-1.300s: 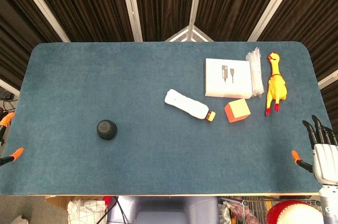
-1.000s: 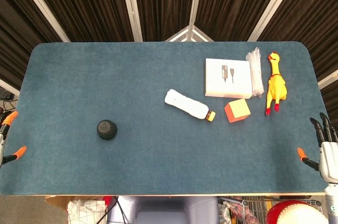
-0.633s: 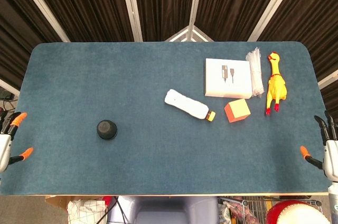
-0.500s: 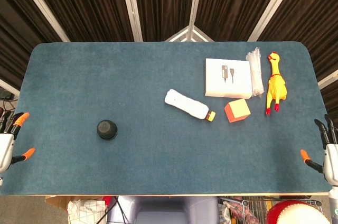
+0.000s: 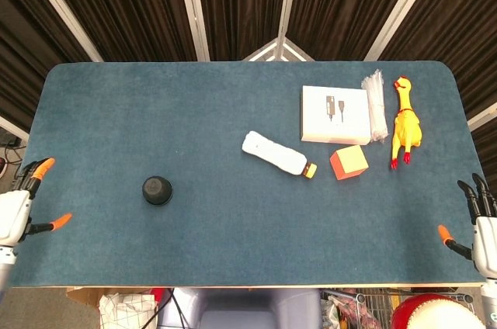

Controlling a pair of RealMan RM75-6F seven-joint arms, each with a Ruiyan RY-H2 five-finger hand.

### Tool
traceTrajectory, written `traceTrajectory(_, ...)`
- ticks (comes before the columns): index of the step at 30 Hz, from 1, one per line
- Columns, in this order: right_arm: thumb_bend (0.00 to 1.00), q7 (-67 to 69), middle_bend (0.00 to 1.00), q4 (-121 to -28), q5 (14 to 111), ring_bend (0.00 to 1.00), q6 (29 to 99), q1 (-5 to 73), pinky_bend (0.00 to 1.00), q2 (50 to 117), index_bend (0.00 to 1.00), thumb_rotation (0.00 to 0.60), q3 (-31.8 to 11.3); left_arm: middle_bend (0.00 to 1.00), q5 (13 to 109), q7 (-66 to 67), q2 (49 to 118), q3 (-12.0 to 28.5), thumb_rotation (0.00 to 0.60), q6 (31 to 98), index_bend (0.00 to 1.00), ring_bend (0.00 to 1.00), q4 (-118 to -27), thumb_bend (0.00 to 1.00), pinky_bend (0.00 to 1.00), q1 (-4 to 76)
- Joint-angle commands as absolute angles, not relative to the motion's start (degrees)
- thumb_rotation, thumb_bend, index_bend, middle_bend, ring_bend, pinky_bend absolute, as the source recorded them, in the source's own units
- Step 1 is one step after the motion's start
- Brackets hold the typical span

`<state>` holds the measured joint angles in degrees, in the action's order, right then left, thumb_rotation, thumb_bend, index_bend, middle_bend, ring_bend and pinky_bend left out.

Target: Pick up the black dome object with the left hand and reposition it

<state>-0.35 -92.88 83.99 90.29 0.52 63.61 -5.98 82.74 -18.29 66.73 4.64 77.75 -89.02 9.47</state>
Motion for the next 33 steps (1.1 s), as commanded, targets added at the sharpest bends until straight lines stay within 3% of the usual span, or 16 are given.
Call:
traceTrajectory(1, 0.26, -0.2, 0.01, -92.2, 83.4, 0.16, 89.1, 1.2, 0.15, 63.8, 0.15, 0.6, -6.3, 0.04, 82.4, -30.5, 75.4, 5.7, 0.6, 73.3, 0.07, 0.0, -79.3, 0.02, 0.1, 12.5)
traceTrajectory(18, 0.27, -1.7, 0.01, -91.7, 83.0, 0.16, 89.2, 1.7, 0.15, 63.8, 0.15, 0.6, -7.1, 0.09, 80.4, -41.2, 91.1, 7.1, 0.6, 66.0, 0.07, 0.0, -60.3, 0.02, 0.09, 17.8)
traceTrajectory(33, 0.26, -2.2, 0.01, -91.5, 82.4, 0.16, 88.5, 2.0, 0.15, 64.1, 0.15, 0.6, -7.1, 0.1, 82.6, -43.4, 97.0, 5.5, 0.6, 63.9, 0.07, 0.0, -53.8, 0.02, 0.09, 20.7)
